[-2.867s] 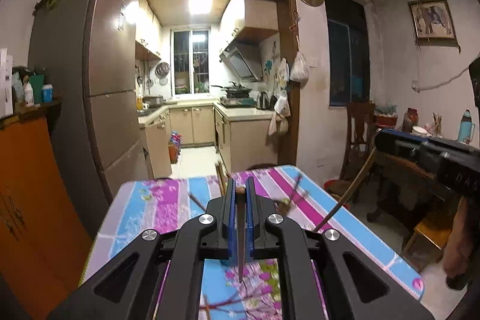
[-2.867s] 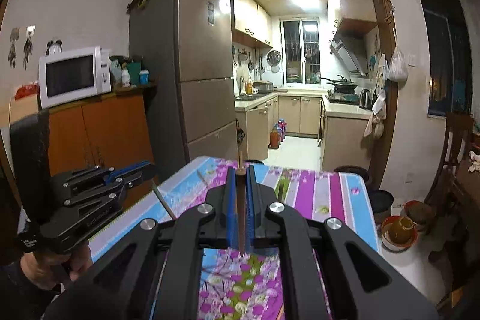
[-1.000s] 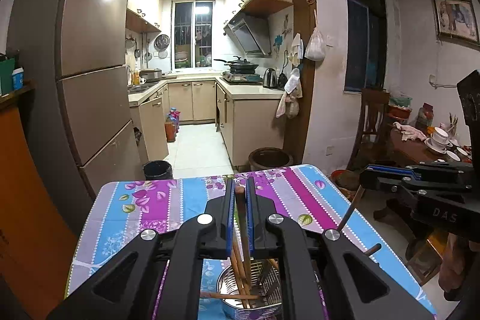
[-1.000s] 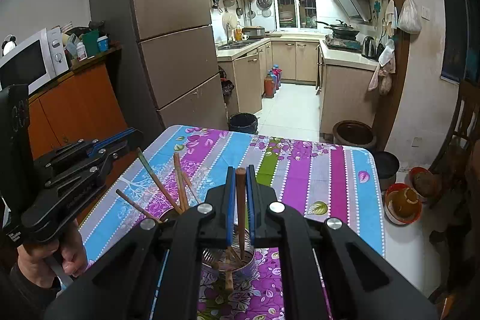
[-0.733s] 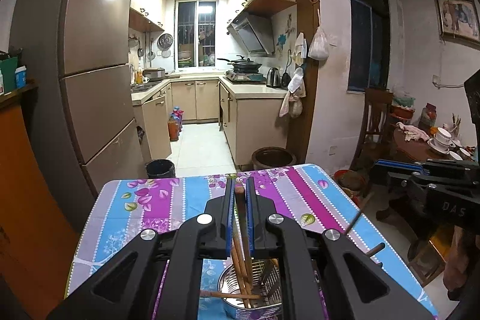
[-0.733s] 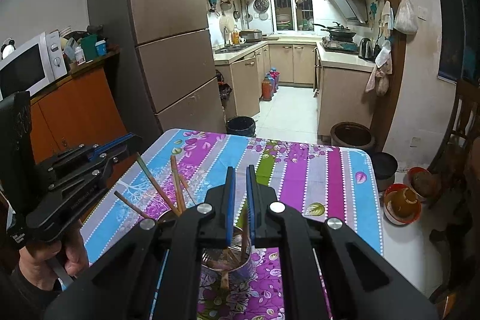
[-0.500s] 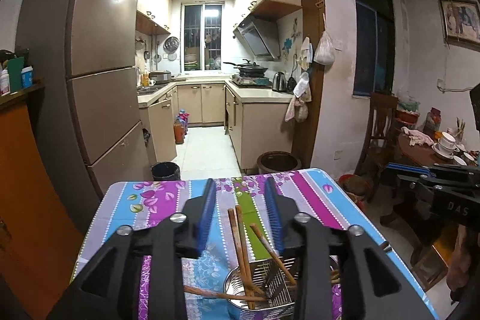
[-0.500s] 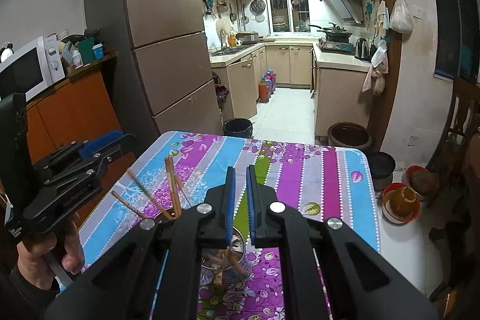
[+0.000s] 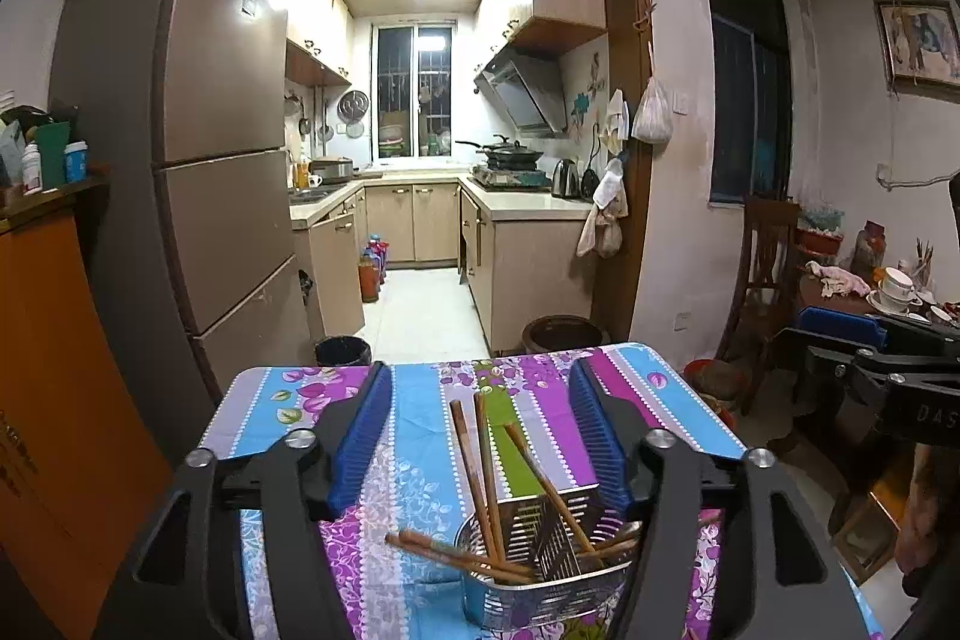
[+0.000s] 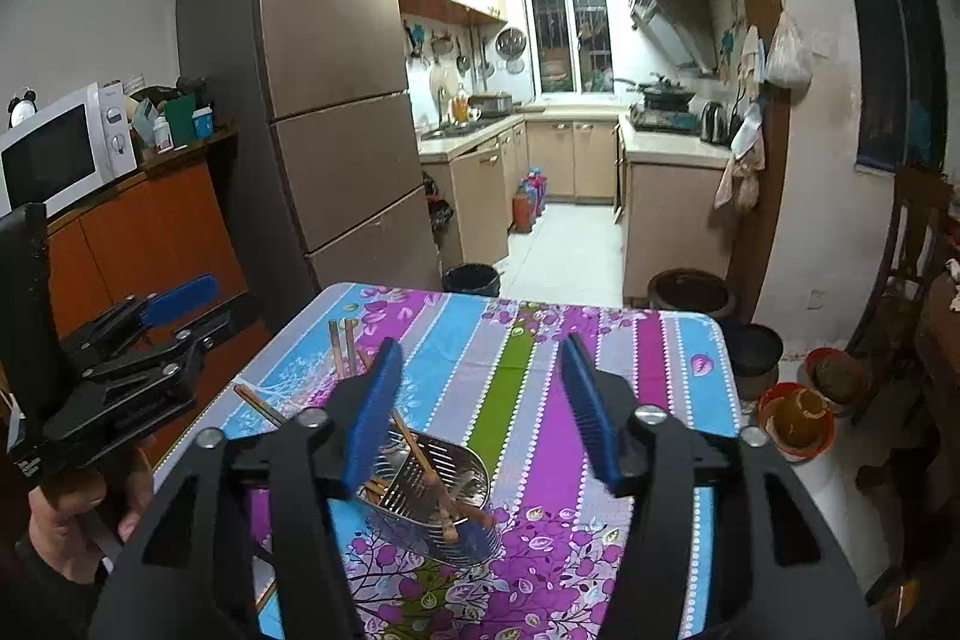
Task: Organize utensils
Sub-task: 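Pull both grippers back from the holder toward the last chopsticks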
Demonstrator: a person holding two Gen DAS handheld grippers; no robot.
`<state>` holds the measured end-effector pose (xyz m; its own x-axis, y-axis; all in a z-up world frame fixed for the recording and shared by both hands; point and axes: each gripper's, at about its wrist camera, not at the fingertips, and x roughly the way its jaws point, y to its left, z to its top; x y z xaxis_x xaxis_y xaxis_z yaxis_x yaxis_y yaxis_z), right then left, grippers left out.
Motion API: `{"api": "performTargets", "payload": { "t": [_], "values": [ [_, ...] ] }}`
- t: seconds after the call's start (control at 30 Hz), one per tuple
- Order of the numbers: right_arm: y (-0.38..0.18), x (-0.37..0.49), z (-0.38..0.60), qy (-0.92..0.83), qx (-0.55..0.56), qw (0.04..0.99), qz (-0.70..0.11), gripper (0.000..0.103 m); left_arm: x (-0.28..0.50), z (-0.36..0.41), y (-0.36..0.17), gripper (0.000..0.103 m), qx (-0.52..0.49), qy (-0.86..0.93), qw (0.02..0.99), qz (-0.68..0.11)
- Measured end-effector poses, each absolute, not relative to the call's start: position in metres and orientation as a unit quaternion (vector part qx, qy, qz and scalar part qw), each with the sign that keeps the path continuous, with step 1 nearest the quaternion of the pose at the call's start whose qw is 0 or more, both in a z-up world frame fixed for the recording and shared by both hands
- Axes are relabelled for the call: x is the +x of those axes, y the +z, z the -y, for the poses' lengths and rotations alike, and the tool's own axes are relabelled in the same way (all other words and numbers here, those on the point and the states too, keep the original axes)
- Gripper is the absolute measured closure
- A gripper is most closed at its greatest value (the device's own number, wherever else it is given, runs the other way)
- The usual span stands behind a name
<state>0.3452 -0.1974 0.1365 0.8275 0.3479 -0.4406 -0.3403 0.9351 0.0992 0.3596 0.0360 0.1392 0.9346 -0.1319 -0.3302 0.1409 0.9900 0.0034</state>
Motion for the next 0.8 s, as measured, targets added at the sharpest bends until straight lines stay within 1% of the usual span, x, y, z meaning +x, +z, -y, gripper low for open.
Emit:
{"api": "performTargets", "payload": {
  "t": [0.13,0.3,0.37,0.47,0.53,0.57,0.63,0.8],
  "values": [
    [0.135,0.324,0.198,0.177,0.006,0.962,-0.21,0.037,0.335,-0.039,0.14,0.03,0.012,-0.066,0.986,-0.151],
    [0.128,0.288,0.196,0.177,-0.007,0.967,-0.181,0.03,0.298,-0.048,0.137,0.025,0.015,-0.06,0.989,-0.134],
    [0.125,0.273,0.195,0.177,-0.012,0.969,-0.171,0.024,0.284,-0.052,0.135,0.023,0.014,-0.055,0.99,-0.128],
    [0.12,0.25,0.196,0.177,-0.014,0.971,-0.158,0.018,0.257,-0.059,0.133,0.017,0.01,-0.053,0.992,-0.113],
    [0.116,0.236,0.197,0.175,-0.014,0.973,-0.151,0.013,0.236,-0.063,0.131,0.01,0.011,-0.048,0.994,-0.096],
    [0.113,0.226,0.196,0.173,-0.015,0.974,-0.145,0.012,0.227,-0.064,0.129,0.009,0.01,-0.048,0.995,-0.09],
    [0.107,0.21,0.196,0.168,-0.019,0.976,-0.135,0.011,0.205,-0.069,0.122,0.006,0.01,-0.048,0.996,-0.077],
    [0.088,0.161,0.196,0.155,-0.027,0.982,-0.106,0.011,0.153,-0.075,0.103,0.005,0.008,-0.048,0.998,-0.049]
  ]
}}
